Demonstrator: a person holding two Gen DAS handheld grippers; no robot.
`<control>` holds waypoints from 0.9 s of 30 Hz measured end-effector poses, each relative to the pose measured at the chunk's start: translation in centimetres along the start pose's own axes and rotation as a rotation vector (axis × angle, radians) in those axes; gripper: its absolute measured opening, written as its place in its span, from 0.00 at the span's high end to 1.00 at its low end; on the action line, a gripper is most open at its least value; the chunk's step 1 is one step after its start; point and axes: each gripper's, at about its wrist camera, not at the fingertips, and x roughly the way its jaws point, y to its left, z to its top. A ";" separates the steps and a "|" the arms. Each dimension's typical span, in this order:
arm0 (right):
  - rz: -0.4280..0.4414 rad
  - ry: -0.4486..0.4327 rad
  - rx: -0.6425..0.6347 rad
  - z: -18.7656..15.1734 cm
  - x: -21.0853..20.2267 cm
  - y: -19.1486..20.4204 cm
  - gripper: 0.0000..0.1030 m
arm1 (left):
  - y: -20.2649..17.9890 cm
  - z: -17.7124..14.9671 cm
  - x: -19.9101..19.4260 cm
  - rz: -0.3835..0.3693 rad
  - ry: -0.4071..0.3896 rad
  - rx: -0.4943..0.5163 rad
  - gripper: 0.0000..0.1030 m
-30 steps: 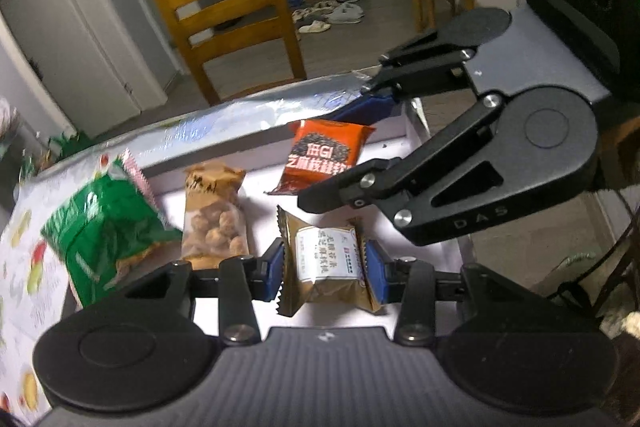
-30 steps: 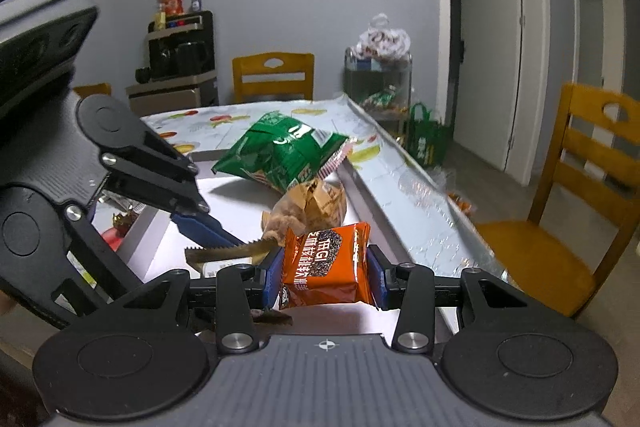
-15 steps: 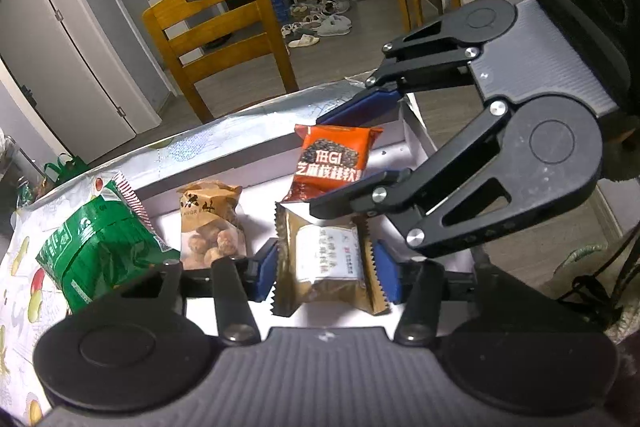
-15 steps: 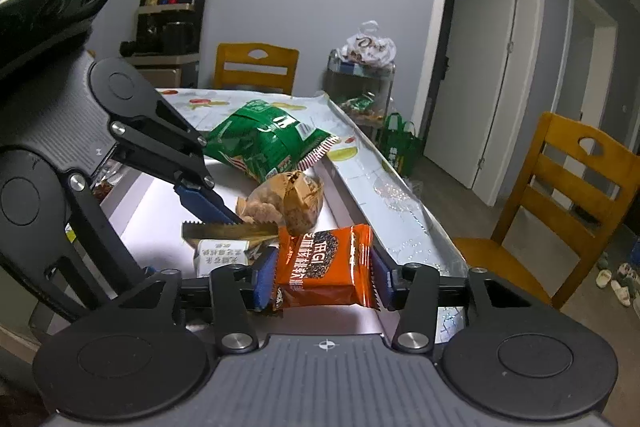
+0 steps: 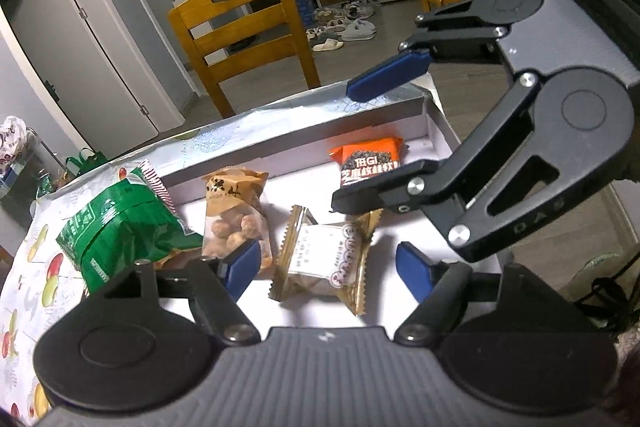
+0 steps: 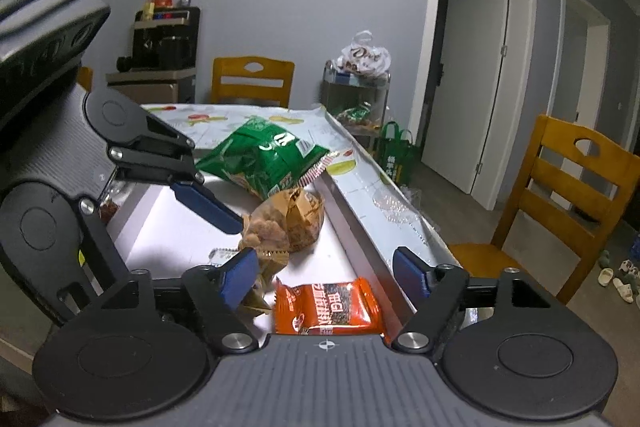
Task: Organize snacks
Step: 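Open left gripper to drop gold packet while right gripper releases orange packet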
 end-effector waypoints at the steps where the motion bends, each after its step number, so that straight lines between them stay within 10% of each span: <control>1: -0.001 0.000 -0.002 0.0 0.0 0.0 0.23 | 0.0 0.0 -0.1 0.004 -0.002 0.002 0.27; 8: 0.012 -0.014 0.004 0.2 -0.6 0.2 0.06 | 0.1 -0.3 -1.6 0.029 -0.051 -0.025 0.17; 27: 0.025 -0.015 -0.039 2.2 -1.3 3.6 0.00 | 2.5 -6.4 -8.8 0.124 -0.105 -0.124 0.13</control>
